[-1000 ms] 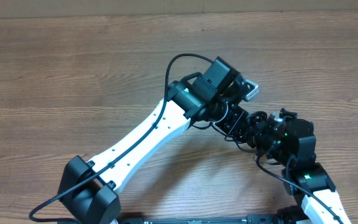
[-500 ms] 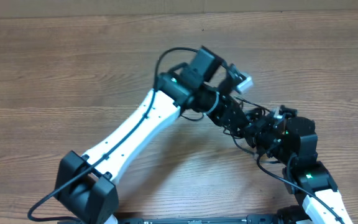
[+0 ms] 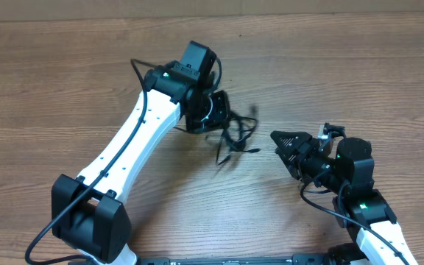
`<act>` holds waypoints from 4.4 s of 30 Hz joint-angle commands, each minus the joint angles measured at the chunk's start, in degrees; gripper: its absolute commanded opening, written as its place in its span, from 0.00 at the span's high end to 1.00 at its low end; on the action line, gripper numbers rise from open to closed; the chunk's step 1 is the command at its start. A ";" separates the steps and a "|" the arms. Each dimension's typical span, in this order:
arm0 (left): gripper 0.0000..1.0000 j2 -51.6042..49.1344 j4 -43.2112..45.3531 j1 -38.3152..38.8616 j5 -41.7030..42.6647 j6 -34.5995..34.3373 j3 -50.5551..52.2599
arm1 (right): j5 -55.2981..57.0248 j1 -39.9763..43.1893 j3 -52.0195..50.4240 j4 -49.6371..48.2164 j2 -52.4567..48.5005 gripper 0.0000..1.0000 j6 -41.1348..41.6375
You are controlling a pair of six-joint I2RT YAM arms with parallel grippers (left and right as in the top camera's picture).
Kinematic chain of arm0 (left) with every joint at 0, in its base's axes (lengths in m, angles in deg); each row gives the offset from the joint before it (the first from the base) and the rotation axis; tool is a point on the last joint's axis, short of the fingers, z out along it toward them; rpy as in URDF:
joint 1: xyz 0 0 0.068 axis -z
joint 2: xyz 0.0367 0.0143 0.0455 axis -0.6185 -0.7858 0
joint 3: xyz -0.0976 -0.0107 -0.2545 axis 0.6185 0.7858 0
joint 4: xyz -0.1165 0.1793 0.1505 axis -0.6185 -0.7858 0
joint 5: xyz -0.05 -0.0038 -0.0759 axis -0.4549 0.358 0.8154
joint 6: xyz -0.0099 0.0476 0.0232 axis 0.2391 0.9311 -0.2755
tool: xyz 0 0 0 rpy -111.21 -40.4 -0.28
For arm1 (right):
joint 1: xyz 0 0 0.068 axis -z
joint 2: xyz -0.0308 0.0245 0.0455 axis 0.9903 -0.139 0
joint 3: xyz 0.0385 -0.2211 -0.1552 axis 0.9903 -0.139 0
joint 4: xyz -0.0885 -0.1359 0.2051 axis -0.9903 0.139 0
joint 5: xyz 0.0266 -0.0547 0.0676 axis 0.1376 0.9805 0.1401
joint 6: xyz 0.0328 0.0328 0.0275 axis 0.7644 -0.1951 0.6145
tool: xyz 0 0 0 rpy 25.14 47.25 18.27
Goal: Untangle cables
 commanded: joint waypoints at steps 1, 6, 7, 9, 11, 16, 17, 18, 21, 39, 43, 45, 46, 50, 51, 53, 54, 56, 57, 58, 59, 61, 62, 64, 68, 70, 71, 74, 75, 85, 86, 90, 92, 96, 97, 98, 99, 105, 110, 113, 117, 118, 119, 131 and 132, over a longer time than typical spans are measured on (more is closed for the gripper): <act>0.96 2.01 -4.57 0.48 -10.99 -22.82 -1.53 | -0.50 -0.11 -0.24 -0.35 0.15 0.36 -0.42; 0.96 2.01 -9.16 0.48 -13.97 -37.70 -1.53 | -0.48 -0.11 -0.24 1.16 0.13 0.34 -0.42; 0.95 2.01 -9.27 0.48 -15.63 -38.75 -1.53 | -0.46 -0.11 -0.26 1.49 0.13 0.34 -0.42; 0.92 1.99 -9.20 0.48 -18.34 -39.06 -1.53 | -0.46 -0.11 -0.26 2.27 0.13 0.33 -0.44; 0.86 1.99 -8.94 0.48 -18.51 -38.99 -1.53 | -0.15 -0.11 -0.26 2.99 0.13 0.33 -0.46; 0.00 1.99 -8.81 0.48 -18.99 -38.01 -1.53 | 1.57 -0.11 -0.26 6.19 0.09 0.29 -0.46; 0.00 1.99 -8.79 0.46 -19.78 -37.09 -1.53 | 1.57 -0.11 -0.26 6.60 0.09 0.28 -0.46; 0.01 1.99 -8.79 0.48 -20.70 -36.39 -1.53 | 1.60 -0.11 -0.26 7.02 0.09 0.28 -0.46; 0.00 1.99 -8.81 0.48 -23.58 -34.32 -1.53 | 1.81 -0.11 -0.26 8.13 0.09 0.26 -0.46; 0.07 1.99 -12.24 0.48 -28.68 -21.29 -1.53 | 4.00 -0.11 -0.28 10.32 0.09 0.10 -0.44; 0.18 1.99 -18.05 0.48 -27.87 -35.87 -1.42 | 4.59 -0.11 -0.33 11.58 0.09 0.06 -0.44; 0.16 1.99 -20.92 0.46 -27.87 -43.52 -1.03 | 4.55 -0.11 -0.35 12.22 0.09 0.03 -0.42; 0.11 1.99 -22.08 0.48 -27.85 -47.56 -0.61 | 4.55 -0.11 -0.37 12.31 0.09 0.02 -0.42; 0.00 1.99 -21.75 0.46 -28.13 -54.77 1.64 | 4.50 -0.11 -0.37 12.52 0.09 0.02 -0.42; 0.00 1.99 -20.55 0.44 -30.12 -53.07 2.14 | 4.50 -0.11 -0.37 13.03 0.09 0.02 -0.42; 0.01 1.99 -17.97 0.44 -35.67 -46.03 2.43 | 4.50 -0.11 -0.35 14.12 0.09 0.01 -0.42; 0.00 1.99 -16.04 0.44 -39.47 -39.06 2.49 | 4.50 -0.11 -0.37 14.95 0.09 0.01 -0.42; 0.00 1.99 -12.61 0.44 -45.68 -22.75 2.60 | 4.55 -0.11 -0.37 17.11 0.09 0.00 -0.44; 0.00 1.99 -11.56 0.44 -47.34 -15.85 2.62 | 4.59 -0.11 -0.37 18.18 0.09 0.00 -0.42; 0.00 1.99 -10.78 0.44 -48.61 -10.45 2.62 | 4.59 -0.11 -0.37 18.97 0.07 0.00 -0.42; 0.00 1.99 -10.03 0.42 -50.29 -4.68 2.62 | 4.59 -0.11 -0.37 19.26 0.07 0.00 -0.42; 0.00 1.99 -9.84 0.42 -54.62 5.60 2.62 | 5.20 -0.11 -0.37 19.32 0.02 0.00 -0.42; 0.01 1.99 -10.36 0.42 -54.31 7.93 2.62 | 5.88 -0.11 -0.37 19.30 0.02 0.00 -0.39; 0.00 1.99 -10.14 0.39 -52.70 11.02 2.82 | 7.65 -0.11 -0.37 19.32 0.02 0.00 -0.42; 0.04 1.88 -3.41 -1.29 -43.10 29.35 5.53 | 7.96 -0.11 -0.37 19.34 0.02 0.00 -0.39; 0.23 1.75 -1.64 -4.15 -31.50 44.61 7.39 | 7.72 -0.11 -0.37 19.37 0.02 0.00 -0.42; 0.19 1.66 -1.40 -5.66 -28.44 48.02 8.15 | 7.54 -0.11 -0.37 19.39 0.02 0.00 -0.42; 0.18 1.66 -1.01 -11.69 -25.70 50.66 10.19 | 7.56 -0.11 -0.37 19.58 0.02 0.00 -0.42; 0.17 1.66 -1.11 -13.92 -25.55 50.69 10.58 | 7.58 -0.11 -0.37 19.58 0.02 0.00 -0.44; 0.08 1.64 2.60 -21.99 -1.57 69.02 16.46 | 11.65 -0.11 -0.37 19.54 0.02 0.00 -0.42; 0.07 1.62 4.00 -21.59 -1.57 69.02 17.70 | 11.67 -0.11 -0.37 19.54 0.02 0.00 -0.42; 0.07 1.62 9.90 -20.04 -3.67 67.82 22.51 | 11.67 -0.11 -0.37 19.56 0.02 0.00 -0.42; 0.07 1.62 12.79 -19.78 -7.63 63.91 24.04 | 11.67 -0.11 -0.37 19.54 0.02 0.00 -0.42; 0.15 1.62 16.57 -19.76 -16.59 56.17 25.38 | 11.69 -0.11 -0.37 19.54 0.02 0.00 -0.42; 0.18 1.62 16.79 -19.76 -17.03 55.52 25.42 | 11.85 -0.11 -0.37 19.54 0.02 0.00 -0.42; 0.20 1.62 16.83 -19.76 -16.92 55.23 25.44 | 12.07 -0.11 -0.37 19.54 0.02 0.00 -0.39; 0.22 1.62 16.96 -19.76 -16.76 54.95 25.44 | 12.24 -0.11 -0.37 19.54 0.02 0.00 -0.39; 0.28 1.62 16.96 -19.50 -13.49 54.18 25.62 | 12.33 -0.11 -0.37 19.54 0.02 0.00 -0.42; 0.31 1.60 17.11 -17.97 -13.35 54.16 26.40 | 12.33 -0.11 -0.37 19.54 0.02 0.00 -0.42; 0.30 1.57 17.70 -16.76 -13.38 54.18 27.12 | 12.33 -0.11 -0.37 19.54 0.02 0.00 -0.42; 0.30 1.55 19.30 -15.61 -13.49 54.16 28.59 | 12.31 -0.11 -0.37 19.54 0.02 0.00 -0.42; 0.31 1.57 19.85 -15.39 -13.60 54.14 29.07 | 12.31 -0.11 -0.37 19.56 0.02 0.00 -0.42; 0.31 1.57 20.28 -15.26 -13.81 54.14 29.49 | 12.31 -0.11 -0.37 19.58 0.02 0.00 -0.42; 0.36 1.53 21.33 -15.21 -16.85 54.14 30.49 | 12.24 -0.11 -0.37 20.00 0.02 0.00 -0.42; 0.36 1.51 21.35 -15.21 -16.74 54.14 30.58 | 12.24 -0.11 -0.37 20.09 0.02 0.00 -0.42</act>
